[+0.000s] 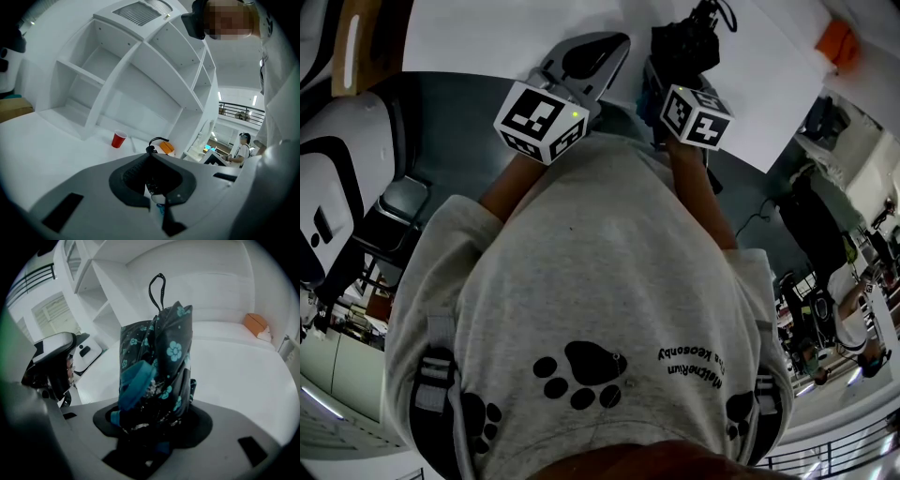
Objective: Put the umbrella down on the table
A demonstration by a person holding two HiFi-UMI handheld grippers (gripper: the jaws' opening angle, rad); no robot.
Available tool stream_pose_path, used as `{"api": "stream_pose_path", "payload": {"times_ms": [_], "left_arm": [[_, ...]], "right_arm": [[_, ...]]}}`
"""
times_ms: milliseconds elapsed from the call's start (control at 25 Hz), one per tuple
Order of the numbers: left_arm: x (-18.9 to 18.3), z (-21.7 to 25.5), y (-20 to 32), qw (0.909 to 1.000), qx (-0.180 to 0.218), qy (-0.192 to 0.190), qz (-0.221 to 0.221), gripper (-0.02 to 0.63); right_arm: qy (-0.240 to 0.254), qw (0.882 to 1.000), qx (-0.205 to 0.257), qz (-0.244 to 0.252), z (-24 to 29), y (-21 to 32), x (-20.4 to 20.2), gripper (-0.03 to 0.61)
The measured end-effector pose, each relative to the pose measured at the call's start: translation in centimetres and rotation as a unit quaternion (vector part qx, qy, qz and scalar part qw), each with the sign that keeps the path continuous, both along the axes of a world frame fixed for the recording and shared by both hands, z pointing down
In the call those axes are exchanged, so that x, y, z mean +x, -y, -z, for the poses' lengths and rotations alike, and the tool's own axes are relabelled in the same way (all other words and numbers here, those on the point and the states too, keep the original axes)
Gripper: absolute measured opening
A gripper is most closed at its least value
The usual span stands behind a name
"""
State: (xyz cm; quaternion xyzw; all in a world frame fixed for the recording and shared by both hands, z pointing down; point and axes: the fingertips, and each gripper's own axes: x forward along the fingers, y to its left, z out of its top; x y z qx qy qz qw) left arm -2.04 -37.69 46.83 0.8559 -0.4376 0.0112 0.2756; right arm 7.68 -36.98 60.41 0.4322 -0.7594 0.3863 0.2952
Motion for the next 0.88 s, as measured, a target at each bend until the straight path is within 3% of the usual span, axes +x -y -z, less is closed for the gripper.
{"api": "stream_pose_path", "payload": {"times_ms": [480,880], "left_arm": [[1.3,-3.7,-0.1,0.9991,-0.032,0.019,-0.019,0.018],[2.8,-5.3,-0.3,0.9979,-0.051,0.013,-0.038,0.018]], "right_arm": [[-0.004,1.0,-0.009,-0.001,-0.6,0.3,0.5,0.264],[-0.003,1.0,-0.018,-0.007,-1.1,0.5,0.7,0.264]]}}
